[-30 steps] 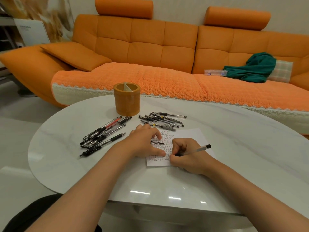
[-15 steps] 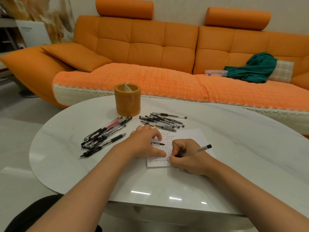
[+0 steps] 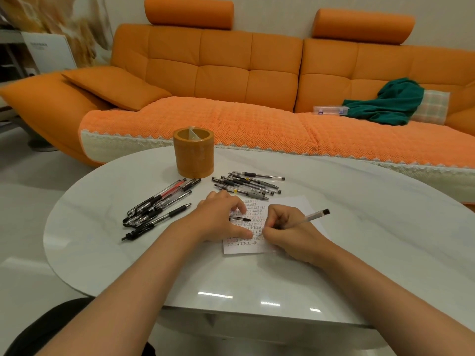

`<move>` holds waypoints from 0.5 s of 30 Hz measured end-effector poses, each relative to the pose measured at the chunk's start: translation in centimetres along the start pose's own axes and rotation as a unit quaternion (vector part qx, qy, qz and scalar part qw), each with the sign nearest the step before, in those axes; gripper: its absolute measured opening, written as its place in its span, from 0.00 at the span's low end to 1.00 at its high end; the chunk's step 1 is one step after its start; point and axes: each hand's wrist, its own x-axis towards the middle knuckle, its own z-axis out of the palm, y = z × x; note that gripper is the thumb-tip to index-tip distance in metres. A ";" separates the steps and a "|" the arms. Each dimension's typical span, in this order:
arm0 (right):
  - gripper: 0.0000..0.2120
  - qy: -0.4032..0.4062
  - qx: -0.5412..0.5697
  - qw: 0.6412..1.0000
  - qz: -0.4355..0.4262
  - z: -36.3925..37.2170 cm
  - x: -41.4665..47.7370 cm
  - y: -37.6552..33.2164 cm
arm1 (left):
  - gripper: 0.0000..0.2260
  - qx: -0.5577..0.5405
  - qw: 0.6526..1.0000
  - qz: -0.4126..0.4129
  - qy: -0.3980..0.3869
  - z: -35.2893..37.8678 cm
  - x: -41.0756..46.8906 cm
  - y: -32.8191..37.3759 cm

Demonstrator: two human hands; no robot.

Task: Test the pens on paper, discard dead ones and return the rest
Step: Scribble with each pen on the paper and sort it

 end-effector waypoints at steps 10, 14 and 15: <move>0.13 0.063 0.062 0.996 0.020 -0.8 0.4 -0.9 | 0.21 0.010 0.999 0.043 0.017 -0.4 -0.5 -0.3; 0.16 0.023 0.161 0.986 0.037 -2.0 0.7 -1.5 | 0.17 0.011 0.998 0.040 0.037 -0.9 -0.5 -0.6; 0.16 0.016 0.178 0.983 0.036 -2.3 0.7 -1.8 | 0.16 0.017 0.998 0.040 0.037 -1.0 -0.5 -0.8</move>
